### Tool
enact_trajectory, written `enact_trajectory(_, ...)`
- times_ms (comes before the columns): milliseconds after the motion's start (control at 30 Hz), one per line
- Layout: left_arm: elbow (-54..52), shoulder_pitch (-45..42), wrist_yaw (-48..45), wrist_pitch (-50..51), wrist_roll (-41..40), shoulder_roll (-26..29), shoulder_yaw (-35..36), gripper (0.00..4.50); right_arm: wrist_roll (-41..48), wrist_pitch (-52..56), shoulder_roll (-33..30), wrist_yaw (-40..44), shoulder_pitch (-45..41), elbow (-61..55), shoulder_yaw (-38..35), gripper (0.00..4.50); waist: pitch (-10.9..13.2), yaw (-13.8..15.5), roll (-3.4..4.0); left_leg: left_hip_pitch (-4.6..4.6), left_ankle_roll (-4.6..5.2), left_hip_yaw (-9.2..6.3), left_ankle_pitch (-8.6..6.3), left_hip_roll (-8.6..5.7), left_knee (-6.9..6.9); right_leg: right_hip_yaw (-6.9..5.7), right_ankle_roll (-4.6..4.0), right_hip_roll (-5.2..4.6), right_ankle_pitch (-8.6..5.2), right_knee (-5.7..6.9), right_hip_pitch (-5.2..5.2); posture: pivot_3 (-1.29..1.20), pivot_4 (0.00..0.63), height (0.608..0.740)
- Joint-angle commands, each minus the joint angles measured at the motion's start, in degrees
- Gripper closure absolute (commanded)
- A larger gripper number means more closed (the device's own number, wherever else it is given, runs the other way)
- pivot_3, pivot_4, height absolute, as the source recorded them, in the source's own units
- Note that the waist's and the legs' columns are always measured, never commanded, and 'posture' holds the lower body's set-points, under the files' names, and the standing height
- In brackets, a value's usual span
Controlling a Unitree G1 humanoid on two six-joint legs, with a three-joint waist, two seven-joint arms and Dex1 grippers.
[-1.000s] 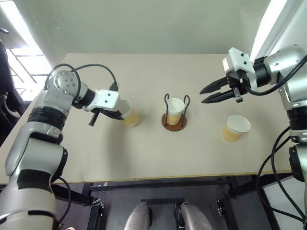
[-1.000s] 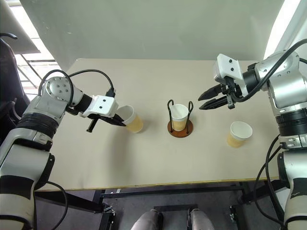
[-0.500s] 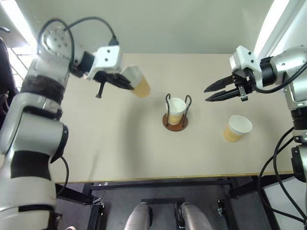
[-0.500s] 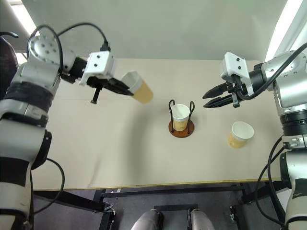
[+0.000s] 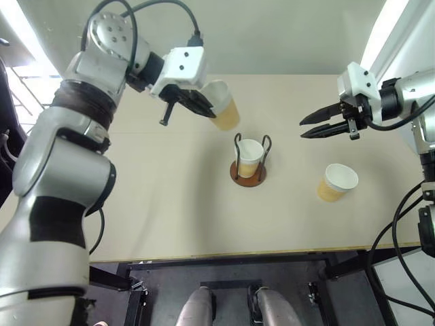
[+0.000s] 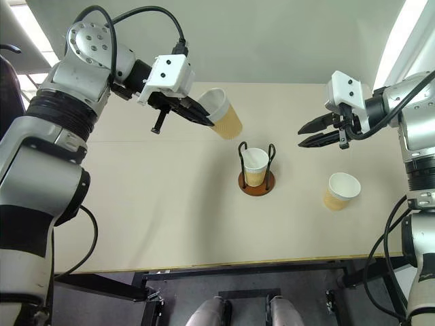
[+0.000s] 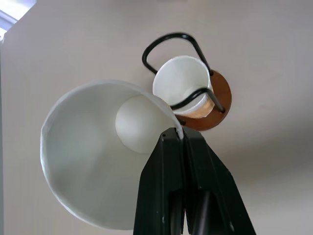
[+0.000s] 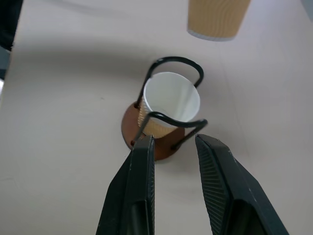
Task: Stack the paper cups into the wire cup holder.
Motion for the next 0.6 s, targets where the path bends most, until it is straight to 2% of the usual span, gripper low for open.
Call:
enact_trajectory(33, -1.9, -1.4, -1.8, 0.5, -2.5, 0.2, -0.9, 4.47, -0.3, 0.2, -1.9, 1.3, -3.7, -0.6, -1.1, 3.23, 0.0, 0.1, 0.01, 0.00, 0.03, 0.06, -0.02, -0.02, 0.00, -0.02, 0.00, 0.02, -0.01, 0.00, -0.01, 0.00, 0.150, 0.740)
enact_trajectory(233, -2.6, -2.2, -1.8, 0.6, -3.9, -0.6, -3.1, 4.47, 1.7, 1.8, -3.9, 1.5, -5.2, -1.9, 1.1, 3.23, 0.0, 0.3, 0.01, -0.01, 0.09, 0.06, -0.14, -0.02, 0.10, -0.02, 0.03, 0.00, -0.05, 0.00, 0.02, 0.00, 0.150, 0.740)
enact_trajectory(600, -1.1, -5.4, -1.8, -1.3, -3.8, -6.1, -3.3, 4.47, 4.7, 3.1, -8.4, 1.5, -5.1, -3.5, 4.5, 3.23, 0.0, 0.7, 0.07, -0.09, 0.29, 0.12, -0.28, -0.07, 0.53, 0.10, 0.13, -0.06, -0.07, -0.02, 0.15, 0.00, 0.150, 0.740)
